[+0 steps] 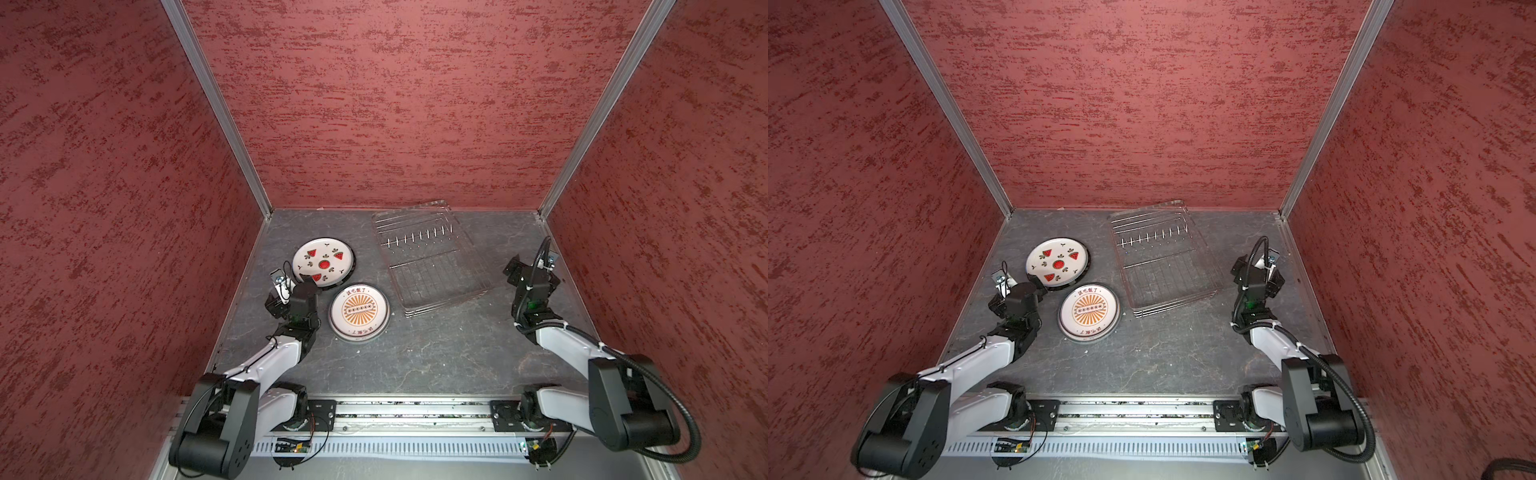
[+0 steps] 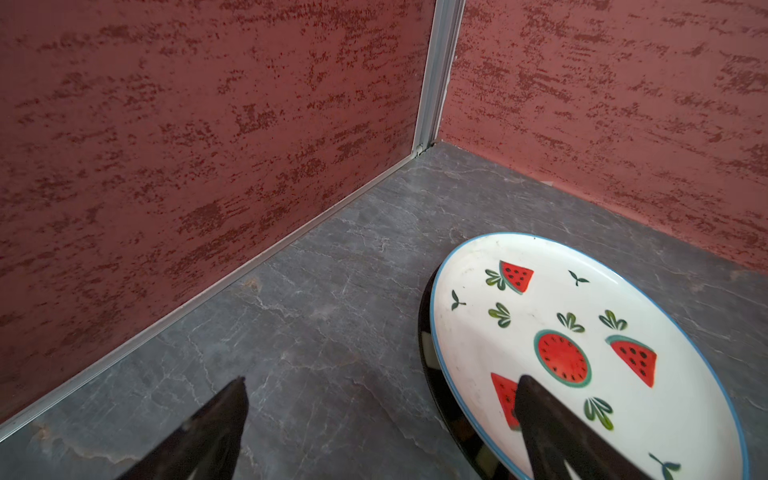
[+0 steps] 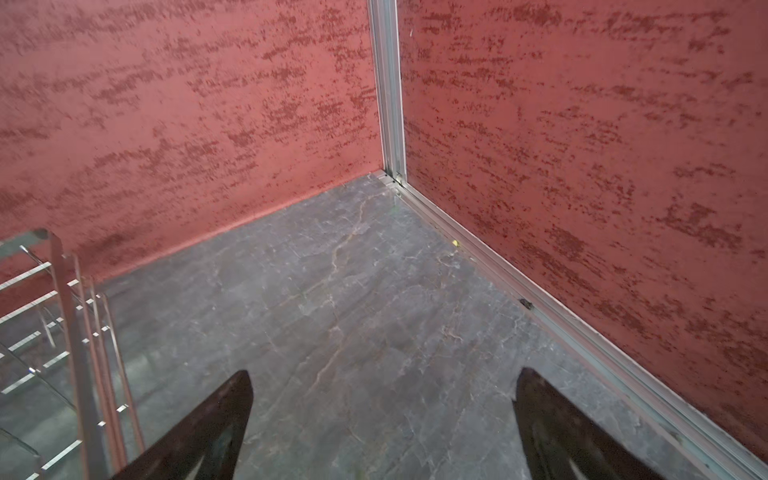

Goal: Unload the plates from the dish rack

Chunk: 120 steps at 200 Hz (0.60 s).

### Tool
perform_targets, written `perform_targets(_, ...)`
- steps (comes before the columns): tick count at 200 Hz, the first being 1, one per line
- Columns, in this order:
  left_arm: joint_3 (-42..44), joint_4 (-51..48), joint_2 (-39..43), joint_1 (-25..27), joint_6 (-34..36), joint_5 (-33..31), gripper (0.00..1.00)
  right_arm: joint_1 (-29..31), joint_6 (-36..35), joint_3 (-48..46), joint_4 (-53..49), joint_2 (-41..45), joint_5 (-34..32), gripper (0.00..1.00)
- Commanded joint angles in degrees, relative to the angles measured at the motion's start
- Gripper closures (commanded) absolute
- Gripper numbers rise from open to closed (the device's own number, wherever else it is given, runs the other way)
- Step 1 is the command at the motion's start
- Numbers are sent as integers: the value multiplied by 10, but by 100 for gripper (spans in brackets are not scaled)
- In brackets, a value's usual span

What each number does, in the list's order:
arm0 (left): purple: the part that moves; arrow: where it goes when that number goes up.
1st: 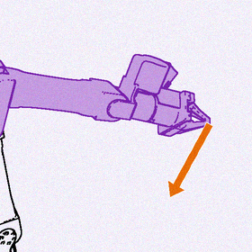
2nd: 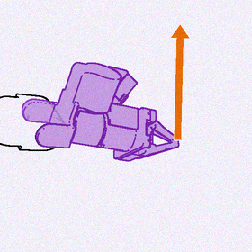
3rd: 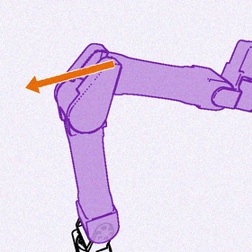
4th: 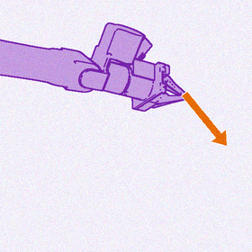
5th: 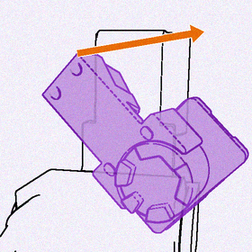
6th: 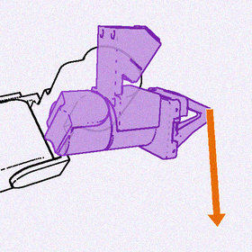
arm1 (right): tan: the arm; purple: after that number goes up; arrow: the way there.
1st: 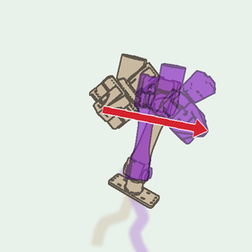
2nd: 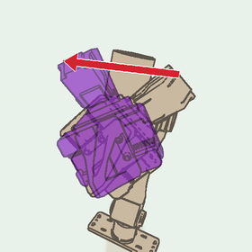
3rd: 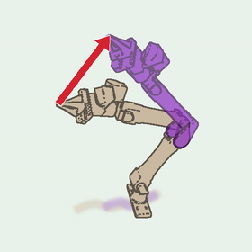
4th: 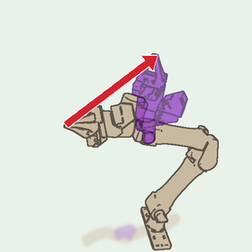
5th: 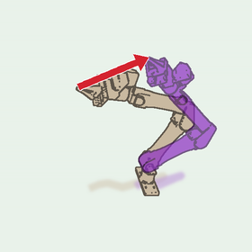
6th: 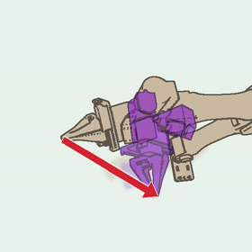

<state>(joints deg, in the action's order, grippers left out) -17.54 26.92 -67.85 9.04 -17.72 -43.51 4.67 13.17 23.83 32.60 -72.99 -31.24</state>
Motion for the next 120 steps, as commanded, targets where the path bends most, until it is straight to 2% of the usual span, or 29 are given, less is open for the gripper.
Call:
perform_targets(1,14,123,-28,-21,24,30,1,-1,-45,-23,99,-13,11,2)
perform_targets(23,-14,92,-46,-29,40,63,1,-1,-70,-33,161,-63,19,2)
perform_targets(31,-29,82,-58,-32,49,76,1,4,-66,-10,117,-73,16,1)
perform_targets(48,-54,78,-87,-43,82,108,1,3,-88,-6,131,-83,36,2)
perform_targets(65,-39,165,-115,-51,121,137,1,3,-128,-54,247,-82,50,2)
perform_targets(76,-18,261,-151,-61,138,152,1,0,-131,-86,328,-99,57,2)
perform_targets(82,-25,234,-141,-55,134,154,1,-1,-141,-88,366,-130,54,2)
perform_targets(86,-29,207,-135,-55,132,169,1,0,-141,-88,364,-132,53,2)
perform_targets(93,-20,246,-148,-56,145,178,0,-6,-127,-82,319,-119,68,2)
perform_targets(99,-20,258,-149,-55,152,182,1,-13,-125,-81,319,-117,86,2)
perform_targets(106,-24,227,-142,-56,151,216,1,-19,-126,-83,331,-123,110,2)
perform_targets(120,-11,274,-164,-77,173,326,1,-49,-111,-87,327,-130,190,2)
